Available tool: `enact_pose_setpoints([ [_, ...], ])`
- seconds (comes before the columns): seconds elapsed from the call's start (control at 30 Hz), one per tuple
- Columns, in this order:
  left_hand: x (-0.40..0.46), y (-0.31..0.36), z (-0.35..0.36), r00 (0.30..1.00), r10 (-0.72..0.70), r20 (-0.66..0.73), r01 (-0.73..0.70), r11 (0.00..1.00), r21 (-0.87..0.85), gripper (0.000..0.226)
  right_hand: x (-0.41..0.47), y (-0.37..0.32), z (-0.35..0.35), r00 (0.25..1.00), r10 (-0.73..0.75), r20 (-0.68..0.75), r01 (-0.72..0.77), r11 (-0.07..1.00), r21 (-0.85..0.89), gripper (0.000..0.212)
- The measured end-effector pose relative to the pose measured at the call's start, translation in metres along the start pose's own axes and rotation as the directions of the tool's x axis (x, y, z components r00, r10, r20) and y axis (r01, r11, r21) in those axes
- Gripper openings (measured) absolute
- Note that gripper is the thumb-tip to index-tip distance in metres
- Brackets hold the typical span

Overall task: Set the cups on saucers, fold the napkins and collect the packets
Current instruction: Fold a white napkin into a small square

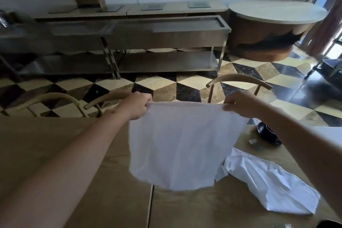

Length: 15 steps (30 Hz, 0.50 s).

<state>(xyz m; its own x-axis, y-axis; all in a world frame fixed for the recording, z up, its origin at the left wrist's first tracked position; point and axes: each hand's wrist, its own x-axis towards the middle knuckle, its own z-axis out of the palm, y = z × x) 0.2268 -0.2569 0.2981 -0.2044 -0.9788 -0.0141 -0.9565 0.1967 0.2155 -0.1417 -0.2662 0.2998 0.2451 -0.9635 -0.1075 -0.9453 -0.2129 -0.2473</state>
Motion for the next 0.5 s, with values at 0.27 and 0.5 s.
enact_pose_setpoints([
  [0.27,0.01,0.0,-0.01,0.934,0.101,-0.342,-0.137,0.987,-0.081,0.02,-0.02,-0.021,-0.017,0.847,-0.005,-0.532,0.077,0.991,0.114,0.011],
  [0.5,-0.073,-0.02,0.069,0.865,0.255,-0.432,-0.3,0.953,-0.039,0.03,-0.104,-0.017,0.082,0.876,-0.02,-0.482,0.101,0.985,0.142,0.008],
])
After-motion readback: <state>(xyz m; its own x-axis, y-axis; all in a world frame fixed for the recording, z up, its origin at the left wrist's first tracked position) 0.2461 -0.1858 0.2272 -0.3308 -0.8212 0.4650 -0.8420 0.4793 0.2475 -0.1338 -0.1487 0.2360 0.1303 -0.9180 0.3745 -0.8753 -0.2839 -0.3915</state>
